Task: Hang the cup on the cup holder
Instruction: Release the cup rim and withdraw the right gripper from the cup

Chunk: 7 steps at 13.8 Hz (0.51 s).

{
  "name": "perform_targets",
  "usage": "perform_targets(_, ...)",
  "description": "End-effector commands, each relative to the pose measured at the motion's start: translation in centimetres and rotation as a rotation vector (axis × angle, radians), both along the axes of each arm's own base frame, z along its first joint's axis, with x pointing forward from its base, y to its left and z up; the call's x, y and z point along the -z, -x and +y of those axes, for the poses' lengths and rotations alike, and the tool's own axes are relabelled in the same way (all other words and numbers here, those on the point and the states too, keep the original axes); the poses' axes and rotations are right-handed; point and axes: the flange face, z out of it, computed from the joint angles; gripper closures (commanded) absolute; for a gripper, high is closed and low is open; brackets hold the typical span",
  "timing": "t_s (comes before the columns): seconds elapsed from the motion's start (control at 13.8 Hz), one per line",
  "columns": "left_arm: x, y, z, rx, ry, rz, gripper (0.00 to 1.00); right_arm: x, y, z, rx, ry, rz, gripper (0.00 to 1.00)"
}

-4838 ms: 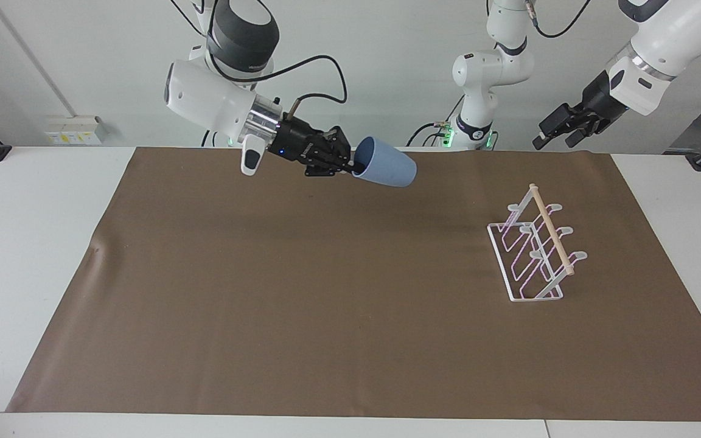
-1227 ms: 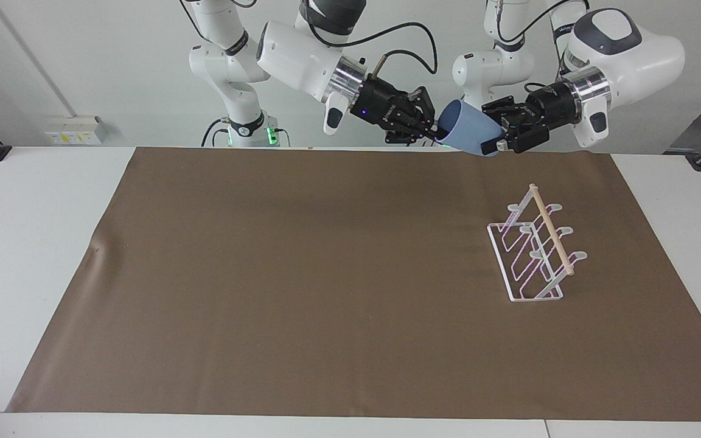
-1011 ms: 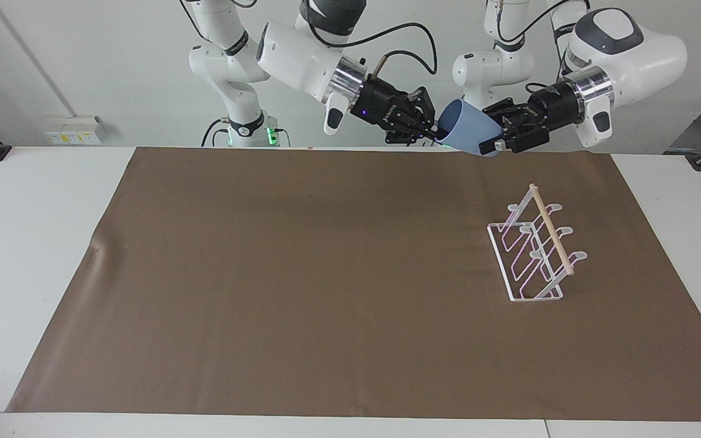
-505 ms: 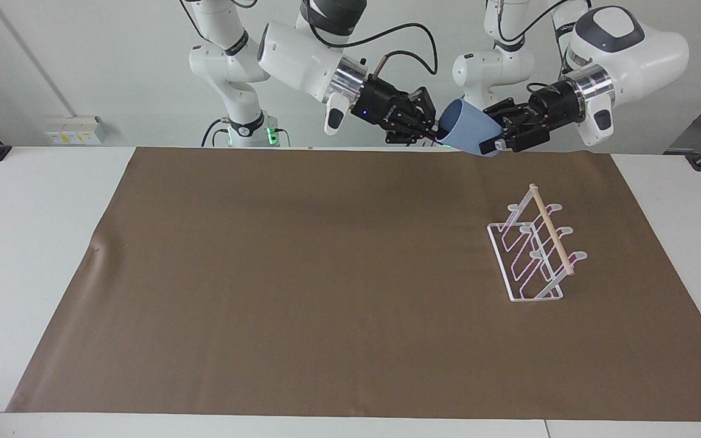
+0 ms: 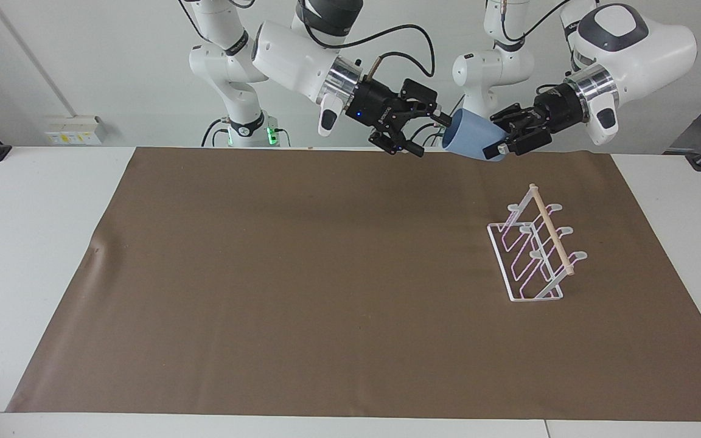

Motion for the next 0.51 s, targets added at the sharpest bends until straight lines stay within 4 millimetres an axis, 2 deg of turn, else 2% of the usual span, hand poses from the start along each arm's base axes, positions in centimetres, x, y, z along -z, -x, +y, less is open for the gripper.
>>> perform_targets(0.0, -0.3, 0.3, 1.3, 0.054, -0.132, -0.071, 1.0, 0.2, -1.8, -3.0, 0.073, 0.002, 0.005, 0.0)
perform_targets(0.29, -0.2, -0.5, 1.8, 0.095, -0.416, -0.174, 1.0, 1.2, -5.1, -9.8, 0.137, 0.146, -0.103, 0.0)
perform_targets(0.43, -0.1, -0.8, 0.2, 0.134, -0.55, -0.246, 1.0, 1.8, -6.5, -12.8, 0.135, 0.309, -0.182, 0.0)
